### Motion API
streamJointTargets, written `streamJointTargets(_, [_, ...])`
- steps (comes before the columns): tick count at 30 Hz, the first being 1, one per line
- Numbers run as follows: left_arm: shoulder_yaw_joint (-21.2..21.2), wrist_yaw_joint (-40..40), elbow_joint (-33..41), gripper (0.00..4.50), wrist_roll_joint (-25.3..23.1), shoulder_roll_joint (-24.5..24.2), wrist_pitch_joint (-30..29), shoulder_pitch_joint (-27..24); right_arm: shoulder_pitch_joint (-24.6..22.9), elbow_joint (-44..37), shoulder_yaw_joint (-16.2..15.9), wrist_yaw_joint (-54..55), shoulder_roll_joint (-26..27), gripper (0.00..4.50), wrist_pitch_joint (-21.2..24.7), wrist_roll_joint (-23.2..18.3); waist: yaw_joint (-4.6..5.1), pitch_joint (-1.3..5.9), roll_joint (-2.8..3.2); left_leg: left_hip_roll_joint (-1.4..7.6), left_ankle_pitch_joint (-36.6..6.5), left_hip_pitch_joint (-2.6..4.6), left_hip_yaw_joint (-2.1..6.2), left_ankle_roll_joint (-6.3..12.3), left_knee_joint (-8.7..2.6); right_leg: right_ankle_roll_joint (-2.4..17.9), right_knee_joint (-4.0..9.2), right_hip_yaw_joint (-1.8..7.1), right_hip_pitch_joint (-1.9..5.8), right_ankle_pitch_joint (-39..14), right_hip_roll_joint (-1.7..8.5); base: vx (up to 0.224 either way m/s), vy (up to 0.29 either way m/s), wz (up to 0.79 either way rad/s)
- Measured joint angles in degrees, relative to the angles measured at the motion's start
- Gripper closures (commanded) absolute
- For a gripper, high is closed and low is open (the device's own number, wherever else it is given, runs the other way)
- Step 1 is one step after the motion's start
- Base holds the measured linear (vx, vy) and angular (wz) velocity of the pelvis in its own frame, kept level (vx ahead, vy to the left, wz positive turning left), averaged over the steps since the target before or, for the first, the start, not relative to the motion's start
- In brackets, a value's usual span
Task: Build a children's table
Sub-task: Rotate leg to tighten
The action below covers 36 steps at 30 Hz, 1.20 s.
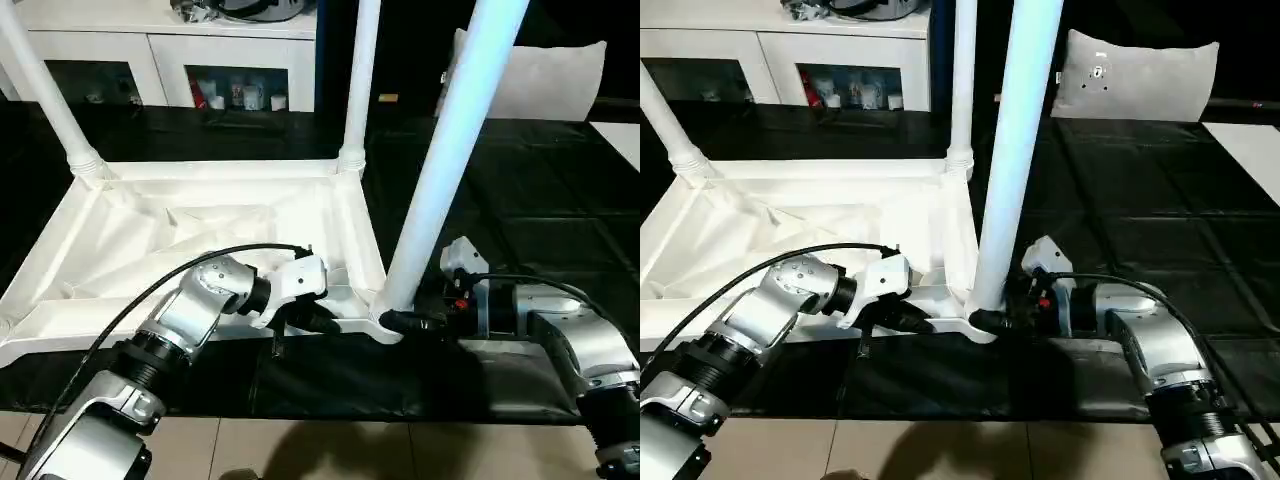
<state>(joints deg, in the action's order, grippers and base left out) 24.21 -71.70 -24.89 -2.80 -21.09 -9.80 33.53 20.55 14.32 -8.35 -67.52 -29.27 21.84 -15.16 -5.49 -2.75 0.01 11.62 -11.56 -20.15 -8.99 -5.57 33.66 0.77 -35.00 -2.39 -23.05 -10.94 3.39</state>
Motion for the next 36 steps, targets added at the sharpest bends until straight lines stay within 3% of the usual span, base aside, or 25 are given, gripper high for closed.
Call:
streamJointTargets(5, [0.3, -1.1, 0.3, 4.50, 0.4, -0.3, 0.0, -0.2, 0.0, 0.1, -0.1, -1.1, -0.1, 1.71, 0.3, 0.0, -0.13, -0.01, -0.02, 0.00, 0.0, -0.01, 0.00, 0.00, 0.02, 0.0, -0.02, -0.01, 0.00, 0.0, 0.00, 0.000, 0.000, 0.00])
streamJointTargets(14, [-0.8, -0.6, 1.4, 4.50, 1.0, -0.1, -2.9, -1.0, -0.2, -0.7, 0.9, 1.7, 2.2, 1.89, 4.5, -1.2, 0.40, 0.01, -0.04, 0.02, 0.0, 0.04, -0.01, -0.04, 0.02, 0.0, -0.11, 0.01, 0.12, 0.0, -0.02, 0.000, 0.000, 0.00])
streamJointTargets(21, [-4.1, 9.5, 1.6, 4.50, 0.5, 4.3, -9.7, -1.5, -0.3, -0.9, 5.0, 14.6, 8.3, 1.91, 8.0, -0.6, 1.25, 0.01, -0.03, 0.01, 0.2, 0.12, -0.06, -0.06, 0.13, -0.1, -0.06, 0.14, 0.19, 0.1, -0.02, 0.000, 0.000, 0.00])
streamJointTargets(27, [-6.5, 25.7, 0.4, 4.50, -2.8, 13.0, -14.2, -0.8, 2.8, 1.6, 9.9, 35.0, 17.0, 1.91, 7.9, 3.4, 2.71, 0.05, 0.06, -0.01, 0.2, 0.07, -0.12, -0.05, 0.10, -0.1, -0.02, 0.18, 0.12, 0.1, -0.01, 0.000, 0.000, 0.00])
streamJointTargets(34, [-6.5, 28.3, 1.1, 4.50, -3.2, 14.4, -15.2, -0.9, 2.7, 1.3, 10.0, 38.5, 18.1, 1.91, 6.7, 4.3, 2.52, 0.12, 0.21, 0.01, 0.2, 0.03, -0.16, -0.05, -0.20, -0.1, 0.03, 0.12, 0.01, 0.2, -0.03, 0.000, 0.000, 0.00])
streamJointTargets(35, [-6.4, 28.3, 1.1, 4.50, -3.2, 14.4, -15.2, -0.9, 2.7, 1.3, 10.0, 38.5, 18.1, 1.35, 6.7, 4.3, 2.56, 0.11, 0.21, 0.01, 0.2, 0.03, -0.17, -0.05, -0.17, -0.1, 0.03, 0.13, 0.02, 0.2, -0.03, 0.000, 0.000, 0.00])
streamJointTargets(36, [-6.4, 28.3, 1.1, 4.50, -3.3, 14.4, -15.1, -1.0, 2.7, 1.2, 10.0, 38.5, 18.1, 1.21, 6.7, 4.3, 2.58, 0.11, 0.21, 0.00, 0.2, 0.03, -0.17, -0.05, -0.16, -0.1, 0.03, 0.14, 0.02, 0.2, -0.02, 0.000, 0.000, 0.00])
